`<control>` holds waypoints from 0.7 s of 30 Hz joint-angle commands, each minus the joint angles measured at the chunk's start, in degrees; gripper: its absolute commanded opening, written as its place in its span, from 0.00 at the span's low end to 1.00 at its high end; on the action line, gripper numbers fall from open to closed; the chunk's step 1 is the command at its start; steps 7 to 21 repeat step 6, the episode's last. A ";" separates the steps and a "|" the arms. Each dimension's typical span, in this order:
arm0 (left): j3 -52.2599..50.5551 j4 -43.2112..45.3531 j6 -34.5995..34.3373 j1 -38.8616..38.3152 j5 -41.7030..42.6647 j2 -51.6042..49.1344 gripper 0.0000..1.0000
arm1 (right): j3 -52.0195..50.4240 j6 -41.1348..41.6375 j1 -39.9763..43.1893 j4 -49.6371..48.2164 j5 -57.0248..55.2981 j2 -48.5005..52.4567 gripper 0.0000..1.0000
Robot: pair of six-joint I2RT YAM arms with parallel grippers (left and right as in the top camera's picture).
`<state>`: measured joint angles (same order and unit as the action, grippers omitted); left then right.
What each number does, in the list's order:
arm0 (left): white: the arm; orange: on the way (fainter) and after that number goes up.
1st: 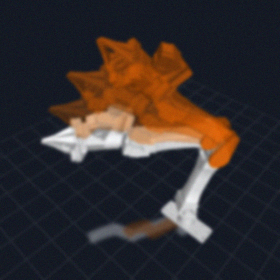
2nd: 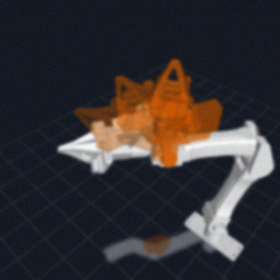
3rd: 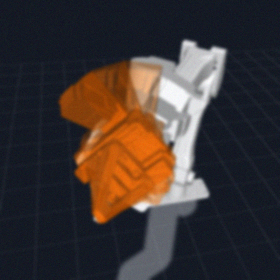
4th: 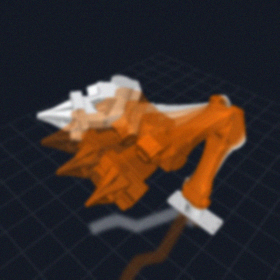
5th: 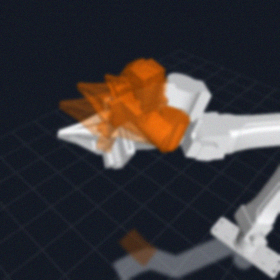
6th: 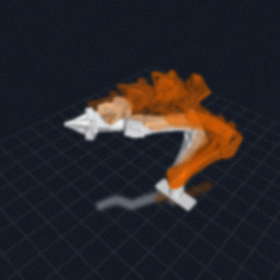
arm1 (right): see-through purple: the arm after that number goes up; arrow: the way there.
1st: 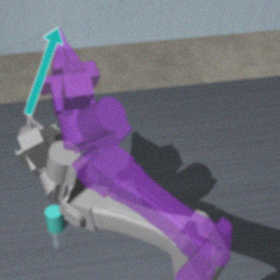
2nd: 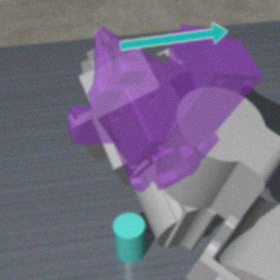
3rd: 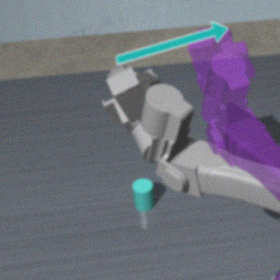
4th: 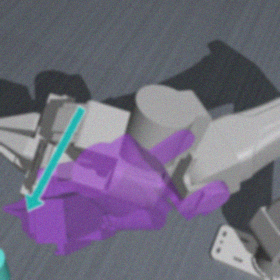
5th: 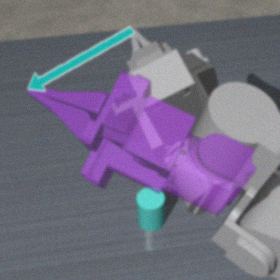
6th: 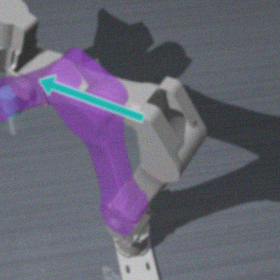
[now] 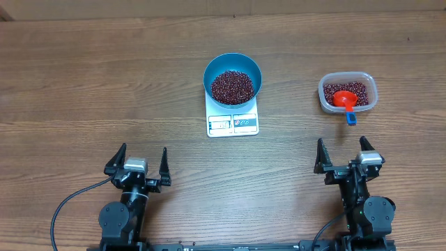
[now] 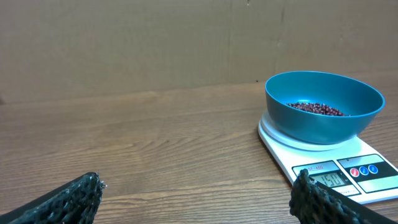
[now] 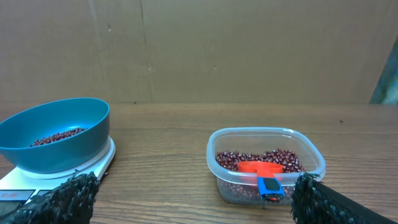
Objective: Scoop item into bowl and weigh 150g on scale
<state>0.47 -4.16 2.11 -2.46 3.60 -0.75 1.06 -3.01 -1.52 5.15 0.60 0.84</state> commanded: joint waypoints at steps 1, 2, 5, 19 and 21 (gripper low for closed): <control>-0.20 -0.15 1.11 0.57 -0.59 0.50 0.99 | -0.61 -0.07 0.26 -0.31 -0.50 -0.68 1.00; -0.20 -0.15 1.11 0.57 -0.59 0.50 0.99 | -0.61 -0.07 0.26 -0.28 -0.50 -0.68 1.00; -0.20 -0.15 1.11 0.57 -0.59 0.50 1.00 | -0.61 -0.07 0.26 -0.31 -0.50 -0.68 1.00; -0.20 -0.15 1.11 0.57 -0.59 0.50 1.00 | -0.61 -0.07 0.26 -0.31 -0.50 -0.68 1.00; -0.20 -0.15 1.11 0.57 -0.59 0.50 1.00 | -0.61 -0.07 0.26 -0.31 -0.50 -0.68 1.00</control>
